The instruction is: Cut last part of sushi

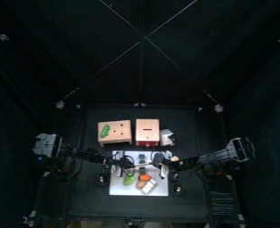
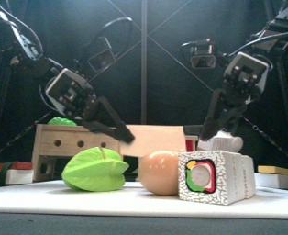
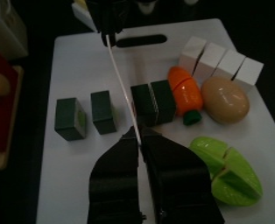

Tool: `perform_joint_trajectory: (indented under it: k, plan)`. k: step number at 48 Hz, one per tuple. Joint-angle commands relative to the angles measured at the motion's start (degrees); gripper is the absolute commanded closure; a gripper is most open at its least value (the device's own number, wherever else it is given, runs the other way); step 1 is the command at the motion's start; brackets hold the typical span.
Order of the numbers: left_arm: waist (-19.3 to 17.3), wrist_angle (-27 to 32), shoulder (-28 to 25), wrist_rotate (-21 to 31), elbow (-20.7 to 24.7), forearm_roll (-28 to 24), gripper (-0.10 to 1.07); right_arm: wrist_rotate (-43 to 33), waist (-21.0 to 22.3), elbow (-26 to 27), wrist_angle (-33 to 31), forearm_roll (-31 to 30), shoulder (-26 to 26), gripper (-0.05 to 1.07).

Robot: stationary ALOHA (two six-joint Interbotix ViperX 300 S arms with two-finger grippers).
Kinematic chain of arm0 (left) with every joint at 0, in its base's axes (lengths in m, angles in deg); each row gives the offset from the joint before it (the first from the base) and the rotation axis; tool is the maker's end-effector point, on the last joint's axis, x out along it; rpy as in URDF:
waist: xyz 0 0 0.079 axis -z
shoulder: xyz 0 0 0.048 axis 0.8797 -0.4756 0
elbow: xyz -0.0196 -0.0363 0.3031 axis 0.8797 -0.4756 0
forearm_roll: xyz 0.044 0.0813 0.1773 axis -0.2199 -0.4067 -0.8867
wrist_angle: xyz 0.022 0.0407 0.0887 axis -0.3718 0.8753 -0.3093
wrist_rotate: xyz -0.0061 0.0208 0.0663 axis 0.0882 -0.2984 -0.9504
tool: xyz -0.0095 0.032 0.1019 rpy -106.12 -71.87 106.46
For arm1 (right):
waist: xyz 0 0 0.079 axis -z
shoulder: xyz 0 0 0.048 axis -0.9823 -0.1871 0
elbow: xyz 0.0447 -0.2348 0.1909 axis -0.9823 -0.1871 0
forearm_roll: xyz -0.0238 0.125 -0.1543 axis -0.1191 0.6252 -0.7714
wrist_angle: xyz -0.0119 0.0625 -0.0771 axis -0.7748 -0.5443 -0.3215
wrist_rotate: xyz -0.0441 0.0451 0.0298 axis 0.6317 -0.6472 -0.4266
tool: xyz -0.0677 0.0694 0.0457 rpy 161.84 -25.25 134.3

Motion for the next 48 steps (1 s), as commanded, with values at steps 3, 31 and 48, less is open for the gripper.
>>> perform_joint_trajectory:
  k: [3, 31, 48]
  plan:
    - [3.3, 0.1, 0.2, -0.1, 0.4, -0.8, 0.62, -0.4, -0.9, -0.2, -0.5, 0.3, 2.0, 0.69]
    - [5.0, 0.1, -3.3, 0.2, 1.1, 0.2, 0.62, -0.4, -2.1, -0.8, -0.3, 1.9, -0.5, 0.69]
    - [5.0, 0.1, -4.7, 0.2, 1.0, 2.4, 0.62, -0.4, -2.2, -0.9, -0.3, 2.5, -2.0, 0.69]
